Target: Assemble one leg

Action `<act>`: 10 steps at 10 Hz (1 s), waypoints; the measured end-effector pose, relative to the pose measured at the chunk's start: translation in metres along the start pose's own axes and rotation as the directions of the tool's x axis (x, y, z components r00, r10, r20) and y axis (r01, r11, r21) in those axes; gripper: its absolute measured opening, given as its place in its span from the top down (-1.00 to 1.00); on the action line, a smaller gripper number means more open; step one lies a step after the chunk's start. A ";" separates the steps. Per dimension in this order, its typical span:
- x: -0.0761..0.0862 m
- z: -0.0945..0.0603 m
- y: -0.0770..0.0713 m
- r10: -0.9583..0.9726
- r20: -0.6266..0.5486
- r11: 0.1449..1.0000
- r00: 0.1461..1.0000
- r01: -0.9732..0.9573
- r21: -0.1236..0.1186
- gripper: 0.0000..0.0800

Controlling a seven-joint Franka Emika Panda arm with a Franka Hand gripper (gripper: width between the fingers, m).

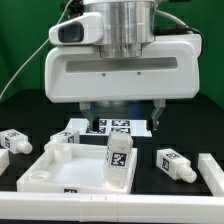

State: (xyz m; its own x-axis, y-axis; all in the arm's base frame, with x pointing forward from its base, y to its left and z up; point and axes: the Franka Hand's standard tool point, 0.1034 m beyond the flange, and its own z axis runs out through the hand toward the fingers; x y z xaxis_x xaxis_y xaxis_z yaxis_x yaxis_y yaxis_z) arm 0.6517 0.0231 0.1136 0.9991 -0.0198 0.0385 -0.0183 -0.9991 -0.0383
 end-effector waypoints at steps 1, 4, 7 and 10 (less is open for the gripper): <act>-0.001 0.003 0.000 0.019 -0.011 1.000 1.000 -0.019 -0.003 -0.62; -0.002 0.015 0.006 0.007 -0.039 1.000 0.999 -0.007 -0.004 -0.62; -0.002 0.021 0.007 -0.006 -0.042 1.000 0.999 0.006 -0.005 -0.62; -0.001 0.020 0.006 -0.008 -0.044 1.000 0.999 0.008 -0.004 0.02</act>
Offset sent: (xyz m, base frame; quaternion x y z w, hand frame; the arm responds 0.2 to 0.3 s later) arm -0.0026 -0.0068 -0.0152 0.0018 0.0197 -0.0230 0.9995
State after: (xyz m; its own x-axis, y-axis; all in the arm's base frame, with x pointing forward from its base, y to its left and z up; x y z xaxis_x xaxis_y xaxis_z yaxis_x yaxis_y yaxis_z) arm 0.6514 0.0176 0.0932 0.9965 -0.0132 0.0824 -0.0105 -0.9994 -0.0336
